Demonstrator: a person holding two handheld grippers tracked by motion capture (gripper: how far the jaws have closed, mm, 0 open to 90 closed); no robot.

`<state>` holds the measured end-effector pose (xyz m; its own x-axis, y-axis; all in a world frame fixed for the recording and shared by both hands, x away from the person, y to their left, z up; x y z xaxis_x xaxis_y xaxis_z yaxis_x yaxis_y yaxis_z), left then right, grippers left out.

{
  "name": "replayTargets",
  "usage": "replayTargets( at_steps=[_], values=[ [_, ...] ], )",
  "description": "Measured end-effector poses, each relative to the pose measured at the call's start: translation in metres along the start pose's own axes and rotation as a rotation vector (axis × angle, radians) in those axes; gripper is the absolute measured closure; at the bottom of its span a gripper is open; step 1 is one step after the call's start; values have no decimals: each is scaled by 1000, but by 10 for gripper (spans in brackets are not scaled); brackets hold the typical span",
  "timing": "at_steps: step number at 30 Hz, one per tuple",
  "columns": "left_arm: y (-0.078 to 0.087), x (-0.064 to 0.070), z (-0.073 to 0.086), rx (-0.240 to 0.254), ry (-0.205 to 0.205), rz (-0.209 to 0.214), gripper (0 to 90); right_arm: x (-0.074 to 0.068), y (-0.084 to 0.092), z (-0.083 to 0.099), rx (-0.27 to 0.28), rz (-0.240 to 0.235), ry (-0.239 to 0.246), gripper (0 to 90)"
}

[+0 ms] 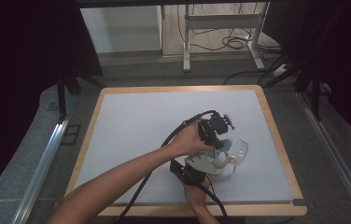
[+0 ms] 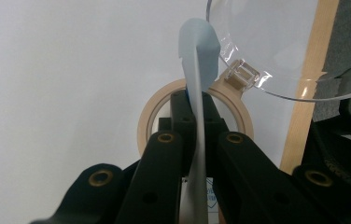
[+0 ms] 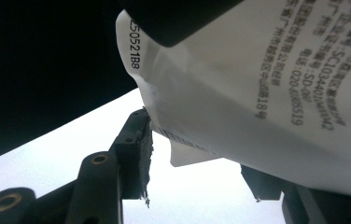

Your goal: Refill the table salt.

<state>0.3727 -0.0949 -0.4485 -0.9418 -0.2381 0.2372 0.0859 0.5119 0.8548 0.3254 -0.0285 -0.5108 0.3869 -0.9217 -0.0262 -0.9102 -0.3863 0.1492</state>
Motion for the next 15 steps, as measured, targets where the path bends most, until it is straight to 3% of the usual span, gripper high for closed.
replayTargets(
  at_steps=[15],
  values=[
    [0,0,1,-7,-4,-5,900,-1,0,-1,0,-3,-10,495]
  ],
)
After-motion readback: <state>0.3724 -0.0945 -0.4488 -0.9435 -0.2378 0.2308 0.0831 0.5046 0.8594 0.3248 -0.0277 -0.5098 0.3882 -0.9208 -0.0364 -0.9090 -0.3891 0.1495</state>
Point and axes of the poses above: each handheld gripper's, and its own axes: y roughly backward along the jaws, z roughly out of its underside, x roughly to its right, the point moved 7 cm from there along -y, roughly forward along the jaws, and after that the axes turned 12 degrees about z, right-handed, at the moved point
